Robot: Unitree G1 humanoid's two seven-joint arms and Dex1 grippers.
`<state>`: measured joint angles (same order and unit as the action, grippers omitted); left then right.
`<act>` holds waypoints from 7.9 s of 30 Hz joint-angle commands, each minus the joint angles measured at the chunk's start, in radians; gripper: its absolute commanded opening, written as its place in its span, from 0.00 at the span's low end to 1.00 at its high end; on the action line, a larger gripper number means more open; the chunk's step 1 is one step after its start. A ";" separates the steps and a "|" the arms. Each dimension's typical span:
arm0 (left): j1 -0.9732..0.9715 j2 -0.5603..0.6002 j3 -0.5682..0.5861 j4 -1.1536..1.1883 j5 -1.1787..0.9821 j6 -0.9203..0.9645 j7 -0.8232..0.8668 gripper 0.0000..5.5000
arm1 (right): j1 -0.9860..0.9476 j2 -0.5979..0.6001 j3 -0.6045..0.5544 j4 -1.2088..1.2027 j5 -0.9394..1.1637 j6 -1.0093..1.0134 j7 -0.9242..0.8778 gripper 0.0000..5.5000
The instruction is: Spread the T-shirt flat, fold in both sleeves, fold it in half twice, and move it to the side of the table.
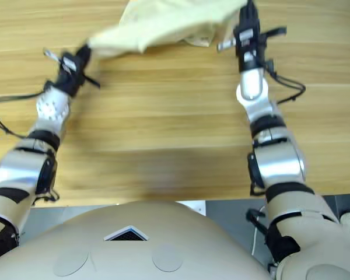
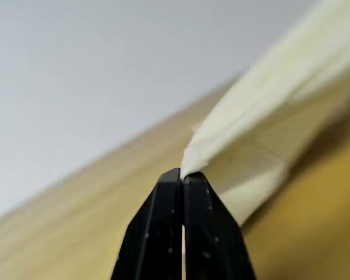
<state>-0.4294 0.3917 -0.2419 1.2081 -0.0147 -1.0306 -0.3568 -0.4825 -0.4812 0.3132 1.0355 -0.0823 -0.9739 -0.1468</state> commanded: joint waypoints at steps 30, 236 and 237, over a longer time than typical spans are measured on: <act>0.665 0.259 0.106 -0.825 -0.004 0.199 -0.325 0.40 | 0.810 -0.327 -0.161 -0.887 0.039 0.228 0.696 0.24; 0.356 0.364 -0.136 -1.094 0.962 0.502 0.322 0.00 | 0.324 -0.017 -0.245 -0.754 -0.229 0.301 0.270 0.47; 0.346 0.358 -0.150 -1.088 0.967 0.495 0.321 0.00 | 0.325 -0.017 -0.245 -0.754 -0.229 0.300 0.270 0.47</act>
<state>-0.0513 0.7629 -0.3595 0.1042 0.9342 -0.5196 -0.0309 -0.1596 -0.4894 0.0769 0.2774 -0.3035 -0.6666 0.1290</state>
